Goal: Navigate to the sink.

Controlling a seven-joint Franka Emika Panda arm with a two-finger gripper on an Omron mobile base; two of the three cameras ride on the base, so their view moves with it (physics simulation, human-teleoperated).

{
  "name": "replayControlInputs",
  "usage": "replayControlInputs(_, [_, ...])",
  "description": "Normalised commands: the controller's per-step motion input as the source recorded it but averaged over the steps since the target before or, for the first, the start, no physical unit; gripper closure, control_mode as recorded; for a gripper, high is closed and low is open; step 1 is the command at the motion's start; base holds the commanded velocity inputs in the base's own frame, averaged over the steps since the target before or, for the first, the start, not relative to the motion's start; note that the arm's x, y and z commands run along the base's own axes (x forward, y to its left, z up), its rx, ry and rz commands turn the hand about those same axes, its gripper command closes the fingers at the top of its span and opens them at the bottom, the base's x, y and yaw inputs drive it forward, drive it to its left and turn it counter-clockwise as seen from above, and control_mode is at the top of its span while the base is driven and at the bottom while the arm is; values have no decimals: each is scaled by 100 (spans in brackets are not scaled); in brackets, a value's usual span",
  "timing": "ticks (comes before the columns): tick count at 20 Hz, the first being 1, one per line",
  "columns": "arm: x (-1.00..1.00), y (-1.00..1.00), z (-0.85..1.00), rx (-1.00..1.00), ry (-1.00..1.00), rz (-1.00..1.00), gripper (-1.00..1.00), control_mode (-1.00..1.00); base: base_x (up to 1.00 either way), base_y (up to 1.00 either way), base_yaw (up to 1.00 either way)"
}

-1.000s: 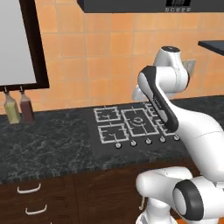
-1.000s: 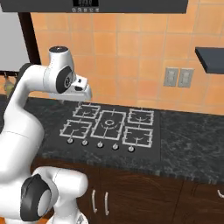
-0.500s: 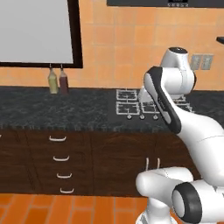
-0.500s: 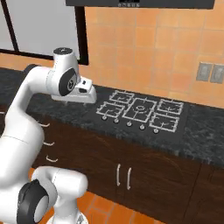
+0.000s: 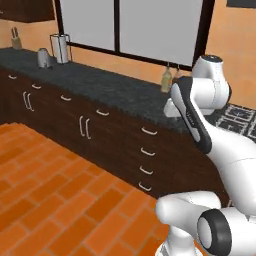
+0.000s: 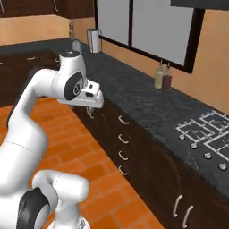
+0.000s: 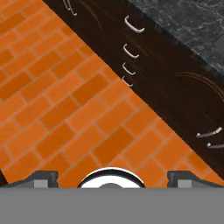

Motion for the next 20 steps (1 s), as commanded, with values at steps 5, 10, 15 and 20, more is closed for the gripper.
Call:
replayControlInputs(5, [0, 0, 0, 0, 0, 0, -100, 100, -33, -19, 91])
replayControlInputs(10, [0, 0, 0, 0, 0, 0, -100, 100, -32, -22, 90])
replayControlInputs(15, [0, 0, 0, 0, 0, 0, -100, 100, -26, -21, 89])
replayControlInputs(20, [0, 0, 0, 0, 0, 0, -100, 100, -17, -17, 91])
